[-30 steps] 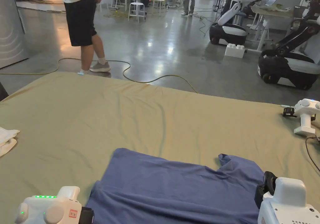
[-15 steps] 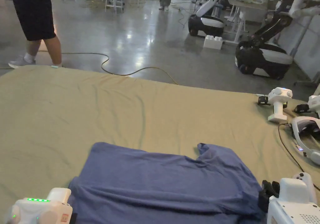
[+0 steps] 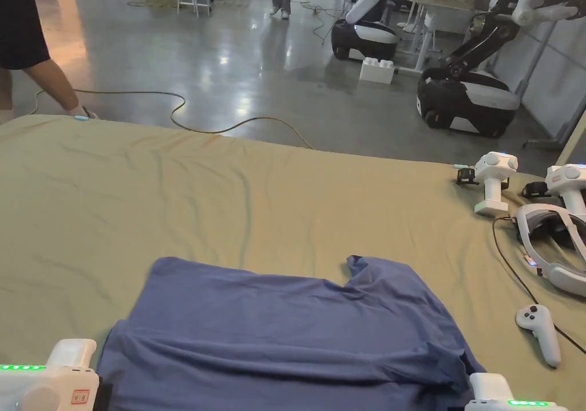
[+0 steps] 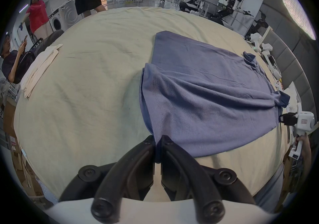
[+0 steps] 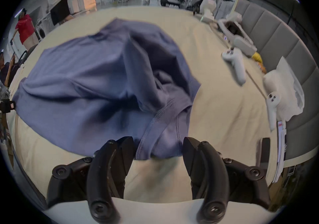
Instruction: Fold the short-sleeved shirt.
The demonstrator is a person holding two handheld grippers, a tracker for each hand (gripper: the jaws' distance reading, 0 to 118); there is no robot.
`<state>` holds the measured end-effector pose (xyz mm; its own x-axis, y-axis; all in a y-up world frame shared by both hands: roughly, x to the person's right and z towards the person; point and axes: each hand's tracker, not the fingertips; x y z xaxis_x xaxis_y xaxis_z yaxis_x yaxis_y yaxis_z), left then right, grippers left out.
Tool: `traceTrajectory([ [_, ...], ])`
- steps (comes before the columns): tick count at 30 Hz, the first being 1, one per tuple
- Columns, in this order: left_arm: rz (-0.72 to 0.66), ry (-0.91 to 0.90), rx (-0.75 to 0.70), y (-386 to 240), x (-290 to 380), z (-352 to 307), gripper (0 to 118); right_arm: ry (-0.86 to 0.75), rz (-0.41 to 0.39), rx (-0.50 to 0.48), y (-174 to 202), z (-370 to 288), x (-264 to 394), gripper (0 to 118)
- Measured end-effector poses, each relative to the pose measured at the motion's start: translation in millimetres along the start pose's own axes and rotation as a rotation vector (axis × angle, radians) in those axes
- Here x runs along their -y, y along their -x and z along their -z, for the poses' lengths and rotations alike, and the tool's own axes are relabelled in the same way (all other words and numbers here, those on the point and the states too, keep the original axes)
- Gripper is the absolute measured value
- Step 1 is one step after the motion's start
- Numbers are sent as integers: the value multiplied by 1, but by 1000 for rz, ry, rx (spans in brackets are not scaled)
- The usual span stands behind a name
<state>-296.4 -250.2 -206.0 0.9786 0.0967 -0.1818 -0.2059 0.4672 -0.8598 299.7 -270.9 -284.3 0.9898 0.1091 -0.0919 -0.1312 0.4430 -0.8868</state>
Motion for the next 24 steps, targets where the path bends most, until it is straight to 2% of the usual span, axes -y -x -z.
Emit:
traceTrajectory([
  [3, -23, 1, 14, 2, 1, 0, 7, -33, 36, -13, 1, 0, 5, 59],
  [4, -30, -1, 15, 2, 2, 0, 7, -38, 37, -24, 0, -1, 6, 53],
  [5, -34, -2, 18, 3, 2, 0, 7, -53, 44, -86, 0, -1, 6, 28],
  [6, -35, -3, 19, 3, 2, 1, 7, -58, 52, -142, 1, 0, 7, 10],
  [8, -30, -8, 16, 2, 3, 0, 7, -62, 7, -65, 8, -3, 10, 7],
  [12, -50, -41, 38, 5, 4, -7, 7, -88, -1, -69, 9, -17, 11, 6],
  [18, -36, -147, 89, 6, -7, -45, 7, -195, 13, -91, 1, -77, 5, 6],
  [24, -64, -209, 107, 18, -6, -83, 7, -230, -45, -62, 0, -122, 10, 6],
])
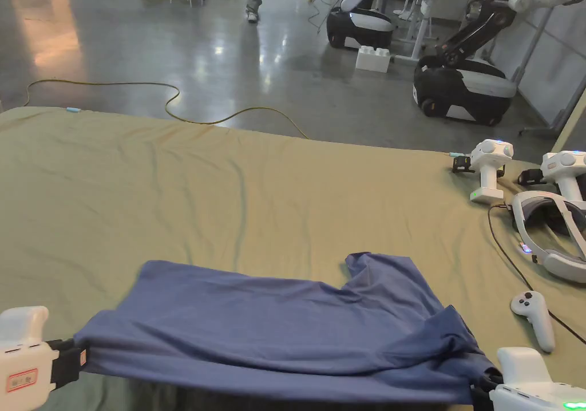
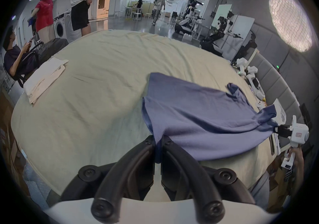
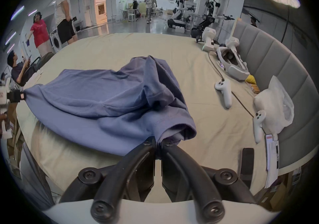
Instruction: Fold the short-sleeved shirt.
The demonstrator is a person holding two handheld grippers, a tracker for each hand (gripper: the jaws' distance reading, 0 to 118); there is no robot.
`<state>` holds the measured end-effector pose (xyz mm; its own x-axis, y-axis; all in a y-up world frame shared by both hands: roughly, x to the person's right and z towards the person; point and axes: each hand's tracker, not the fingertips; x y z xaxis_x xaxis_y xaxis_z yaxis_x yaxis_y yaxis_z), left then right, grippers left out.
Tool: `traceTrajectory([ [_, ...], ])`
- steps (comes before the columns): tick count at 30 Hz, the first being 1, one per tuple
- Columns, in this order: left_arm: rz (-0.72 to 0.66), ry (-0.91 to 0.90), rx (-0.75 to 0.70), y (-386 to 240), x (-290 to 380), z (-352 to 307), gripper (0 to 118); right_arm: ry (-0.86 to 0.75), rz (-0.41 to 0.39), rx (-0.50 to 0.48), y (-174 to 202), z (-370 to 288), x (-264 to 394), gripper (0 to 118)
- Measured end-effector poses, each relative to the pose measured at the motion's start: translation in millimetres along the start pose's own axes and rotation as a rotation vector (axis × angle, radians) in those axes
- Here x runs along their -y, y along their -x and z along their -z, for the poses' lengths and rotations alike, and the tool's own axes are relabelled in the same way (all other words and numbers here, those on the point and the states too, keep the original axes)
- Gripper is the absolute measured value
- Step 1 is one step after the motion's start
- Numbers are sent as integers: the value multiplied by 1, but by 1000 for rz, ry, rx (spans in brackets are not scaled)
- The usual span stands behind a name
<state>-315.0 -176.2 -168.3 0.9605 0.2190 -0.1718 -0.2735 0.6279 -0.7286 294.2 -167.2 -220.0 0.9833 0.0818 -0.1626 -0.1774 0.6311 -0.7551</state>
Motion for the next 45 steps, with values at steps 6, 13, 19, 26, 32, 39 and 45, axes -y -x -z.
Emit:
traceTrajectory([
  [6, -7, 33, 12, 16, 34, -19, 7, 91, 30, -11, 1, -16, 33, 6],
  [13, 2, 161, -28, 25, 94, -1, 7, 194, 20, 8, 13, -7, 83, 6],
  [19, -17, 223, -52, 30, 119, 27, 7, 252, 3, 40, 24, 23, 113, 6],
  [26, -59, 188, -61, 27, 102, 19, 44, 193, -28, 157, 40, 9, 96, 63],
  [32, 45, -21, -82, -5, 62, 6, 56, -110, 20, 165, 53, -35, 35, 63],
  [39, 141, -343, -109, -67, 9, -11, 56, -505, 55, 126, 93, -51, -33, 63],
  [45, 205, -539, -177, -114, -30, -32, 53, -744, 74, 107, 132, -66, -73, 63],
])
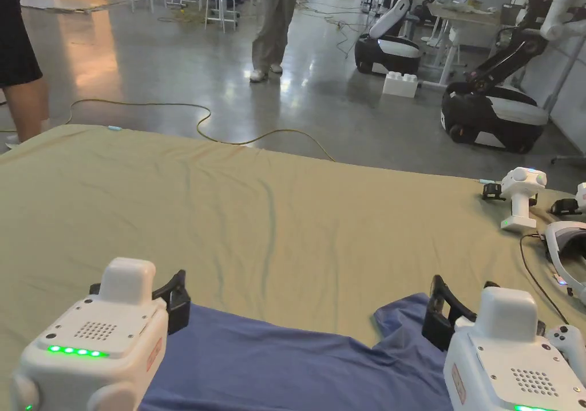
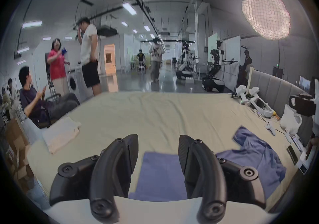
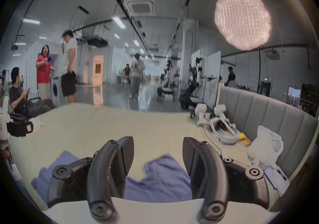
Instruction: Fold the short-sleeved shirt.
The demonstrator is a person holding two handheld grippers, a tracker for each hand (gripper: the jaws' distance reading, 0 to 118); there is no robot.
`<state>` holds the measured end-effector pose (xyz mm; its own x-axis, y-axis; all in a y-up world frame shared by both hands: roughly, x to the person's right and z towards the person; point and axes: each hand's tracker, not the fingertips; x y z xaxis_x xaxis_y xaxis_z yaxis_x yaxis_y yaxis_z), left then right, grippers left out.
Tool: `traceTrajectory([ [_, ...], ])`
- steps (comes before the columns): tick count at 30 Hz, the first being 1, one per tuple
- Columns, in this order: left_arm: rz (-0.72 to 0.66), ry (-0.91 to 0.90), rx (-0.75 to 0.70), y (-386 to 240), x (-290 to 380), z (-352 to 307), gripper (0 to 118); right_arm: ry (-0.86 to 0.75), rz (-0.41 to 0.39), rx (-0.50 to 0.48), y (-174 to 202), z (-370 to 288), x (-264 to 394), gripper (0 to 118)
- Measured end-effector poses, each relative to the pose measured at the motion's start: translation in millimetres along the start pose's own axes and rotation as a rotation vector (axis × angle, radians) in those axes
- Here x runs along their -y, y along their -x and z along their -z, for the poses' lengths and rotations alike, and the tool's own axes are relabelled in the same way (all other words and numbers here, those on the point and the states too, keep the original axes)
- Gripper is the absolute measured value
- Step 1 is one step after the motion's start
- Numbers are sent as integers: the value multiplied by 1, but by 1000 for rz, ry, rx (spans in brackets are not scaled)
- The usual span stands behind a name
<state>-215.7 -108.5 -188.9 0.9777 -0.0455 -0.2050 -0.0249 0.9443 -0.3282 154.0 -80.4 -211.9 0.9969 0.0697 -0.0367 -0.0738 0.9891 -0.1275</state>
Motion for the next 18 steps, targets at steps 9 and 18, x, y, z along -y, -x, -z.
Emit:
traceTrajectory([
  [9, -33, -174, -42, -12, -33, -3, 2, -131, 21, -4, 20, 4, -21, 0],
  [18, -93, -121, -39, 14, -22, 11, 1, -130, 17, 9, 16, 14, -16, 0],
])
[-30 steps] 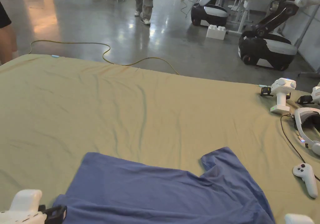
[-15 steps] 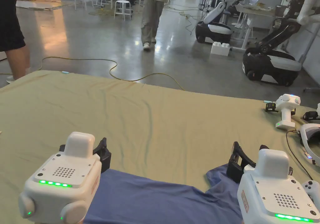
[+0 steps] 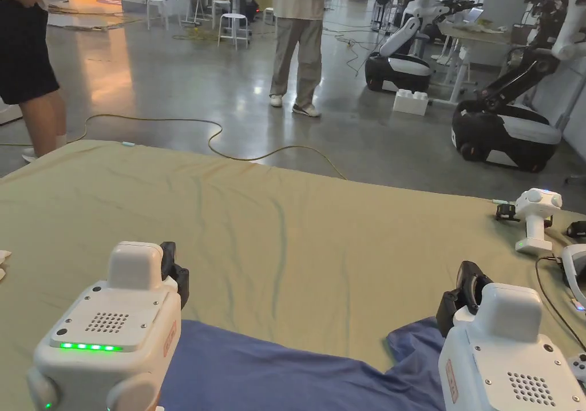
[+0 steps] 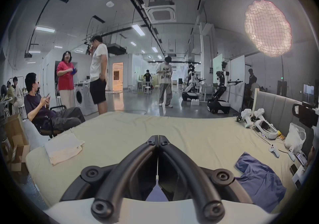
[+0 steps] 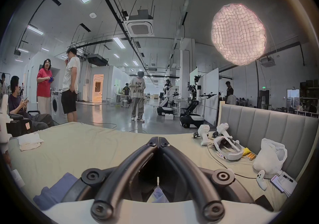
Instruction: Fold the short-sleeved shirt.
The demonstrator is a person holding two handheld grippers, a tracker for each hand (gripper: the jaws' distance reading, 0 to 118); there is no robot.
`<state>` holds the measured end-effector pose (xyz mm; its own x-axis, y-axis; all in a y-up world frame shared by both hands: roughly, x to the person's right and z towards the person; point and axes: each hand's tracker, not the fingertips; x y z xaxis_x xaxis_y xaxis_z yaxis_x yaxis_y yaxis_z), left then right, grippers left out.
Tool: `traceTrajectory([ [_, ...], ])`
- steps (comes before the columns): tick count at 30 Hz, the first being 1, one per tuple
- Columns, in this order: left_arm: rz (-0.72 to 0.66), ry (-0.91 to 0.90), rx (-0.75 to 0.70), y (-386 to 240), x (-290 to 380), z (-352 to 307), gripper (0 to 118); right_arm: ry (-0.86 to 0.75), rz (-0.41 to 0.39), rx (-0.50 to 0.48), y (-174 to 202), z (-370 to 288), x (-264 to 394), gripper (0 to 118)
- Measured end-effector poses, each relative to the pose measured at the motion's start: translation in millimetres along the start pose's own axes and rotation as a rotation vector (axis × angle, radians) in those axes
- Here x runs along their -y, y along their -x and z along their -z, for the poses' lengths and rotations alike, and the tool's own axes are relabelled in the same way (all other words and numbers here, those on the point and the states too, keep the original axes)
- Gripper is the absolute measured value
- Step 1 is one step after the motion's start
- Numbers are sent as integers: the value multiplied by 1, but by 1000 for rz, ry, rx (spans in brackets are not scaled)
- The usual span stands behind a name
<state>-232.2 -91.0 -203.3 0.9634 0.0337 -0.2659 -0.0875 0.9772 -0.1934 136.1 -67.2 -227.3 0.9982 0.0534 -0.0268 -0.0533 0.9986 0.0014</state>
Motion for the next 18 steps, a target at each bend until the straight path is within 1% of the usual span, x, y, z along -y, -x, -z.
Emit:
traceTrajectory([
  [2, -26, 77, 30, 13, 6, 16, 1, 25, -2, -3, -2, 5, 4, 0],
  [6, -25, 282, 30, 39, 26, 70, 1, 99, -16, -8, -5, 18, 16, 0],
  [8, -34, 426, 31, 50, 37, 105, 1, 127, -20, -3, -7, 23, 24, 0],
  [10, -67, 578, 72, 60, 51, 142, 1, 161, -26, 9, -10, 29, 31, 0],
  [12, -90, 693, 113, 65, 65, 174, 3, 183, -13, 9, -14, 33, 39, 0],
  [13, -92, 720, 123, 67, 72, 187, 10, 198, -10, 10, -16, 35, 42, 0],
  [15, -112, 801, 160, 66, 84, 206, 39, 233, -20, 23, -18, 40, 49, 0],
  [16, -118, 820, 166, 64, 89, 217, 55, 247, -26, 27, -20, 42, 53, 0],
  [17, -120, 846, 169, 63, 95, 226, 67, 260, -32, 30, -22, 44, 57, 0],
  [18, -124, 850, 165, 62, 98, 234, 67, 274, -38, 35, -23, 46, 60, 0],
])
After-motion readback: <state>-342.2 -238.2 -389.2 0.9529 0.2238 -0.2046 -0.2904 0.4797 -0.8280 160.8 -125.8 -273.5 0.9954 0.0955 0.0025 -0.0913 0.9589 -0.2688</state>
